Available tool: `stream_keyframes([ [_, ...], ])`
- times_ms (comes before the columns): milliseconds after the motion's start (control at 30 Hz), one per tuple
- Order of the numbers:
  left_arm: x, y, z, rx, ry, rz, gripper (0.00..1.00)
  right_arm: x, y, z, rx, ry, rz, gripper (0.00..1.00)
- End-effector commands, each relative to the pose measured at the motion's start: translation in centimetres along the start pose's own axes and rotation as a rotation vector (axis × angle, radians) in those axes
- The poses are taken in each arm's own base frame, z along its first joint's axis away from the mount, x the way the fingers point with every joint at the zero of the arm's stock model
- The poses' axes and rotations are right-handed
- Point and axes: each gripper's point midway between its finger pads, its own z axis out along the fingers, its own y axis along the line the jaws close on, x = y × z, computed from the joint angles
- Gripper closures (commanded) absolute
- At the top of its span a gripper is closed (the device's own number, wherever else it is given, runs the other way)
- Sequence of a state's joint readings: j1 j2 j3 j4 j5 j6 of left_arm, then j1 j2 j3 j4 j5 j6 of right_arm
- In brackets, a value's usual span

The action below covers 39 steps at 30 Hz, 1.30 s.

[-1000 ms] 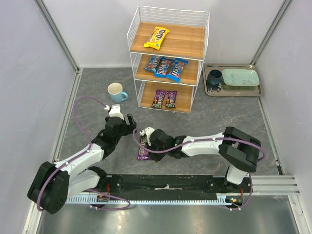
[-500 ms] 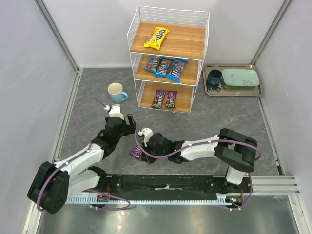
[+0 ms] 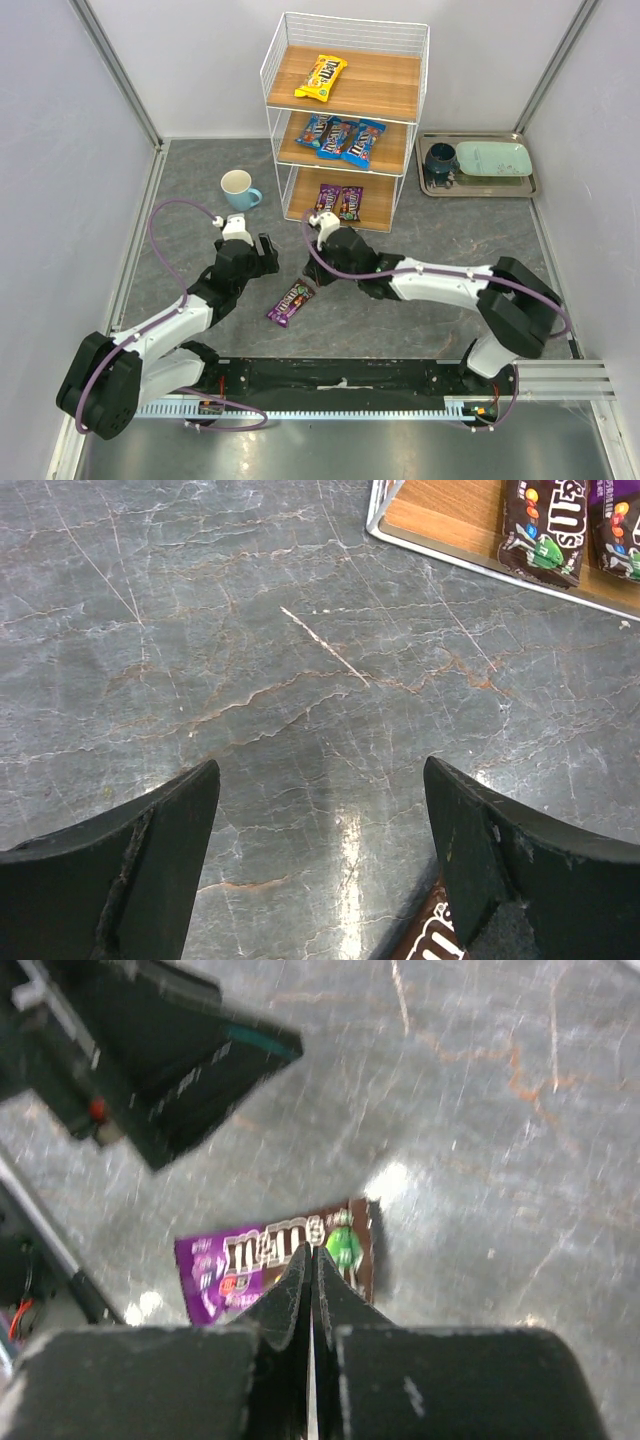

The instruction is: Place and organize the candy bags onto the shelf

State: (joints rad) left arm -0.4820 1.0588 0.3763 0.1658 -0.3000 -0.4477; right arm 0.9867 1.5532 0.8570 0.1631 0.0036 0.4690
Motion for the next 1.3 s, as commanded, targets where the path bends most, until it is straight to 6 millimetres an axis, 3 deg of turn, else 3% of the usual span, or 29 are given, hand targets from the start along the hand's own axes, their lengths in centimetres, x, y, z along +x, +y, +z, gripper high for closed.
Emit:
stream_keyframes([
  [0, -1.5, 0.5, -0.3, -0.031, -0.069, -0.053, 0.12, -2.7, -0.8, 3.1, 0.022, 0.020, -0.021, 1.00],
  [200, -1.7, 0.7, -0.5, -0.032, -0.083, -0.060, 0.18, -2.9, -1.6, 7.3, -0.021, 0.101, 0.000, 1.00],
  [400, -1.6, 0.7, -0.4, -0.031, -0.078, -0.059, 0.19, -2.0, -2.4, 9.0, -0.007, 0.154, -0.005, 1.00],
  [567, -1.6, 0.6, -0.4, -0.029, -0.074, -0.060, 0.19, -1.6, -3.6, 7.0, 0.063, 0.129, 0.018, 0.97],
  [633, -1.5, 0.6, -0.3, -0.026, -0.073, -0.060, 0.19, -1.5, -3.7, 6.7, 0.067, 0.128, 0.010, 0.88],
  [733, -1.4, 0.5, -0.2, -0.024, -0.067, -0.056, 0.19, -0.7, -3.8, 6.9, 0.051, 0.159, -0.010, 0.86],
  [833, -1.5, 0.5, -0.3, -0.023, -0.069, -0.057, 0.19, -0.7, -3.6, 7.0, 0.043, 0.161, -0.003, 0.87],
  [933, -1.6, 0.5, -0.3, -0.023, -0.073, -0.058, 0.19, -1.0, -3.7, 5.8, 0.067, 0.134, 0.027, 0.90],
  [1033, -1.5, 0.5, -0.3, -0.024, -0.070, -0.056, 0.19, -1.6, -3.9, 3.5, 0.113, 0.086, 0.062, 0.93],
  [1067, -1.5, 0.5, -0.3, -0.024, -0.071, -0.056, 0.19, -0.7, -4.1, 2.8, 0.126, 0.096, 0.070, 0.94],
  [1100, -1.5, 0.5, -0.2, -0.025, -0.069, -0.057, 0.19, -1.5, -4.1, 1.6, 0.145, 0.070, 0.075, 0.95],
  [1267, -1.5, 0.4, -0.2, -0.021, -0.067, -0.057, 0.19, 1.6, -3.0, -0.4, 0.157, 0.156, 0.113, 0.99],
])
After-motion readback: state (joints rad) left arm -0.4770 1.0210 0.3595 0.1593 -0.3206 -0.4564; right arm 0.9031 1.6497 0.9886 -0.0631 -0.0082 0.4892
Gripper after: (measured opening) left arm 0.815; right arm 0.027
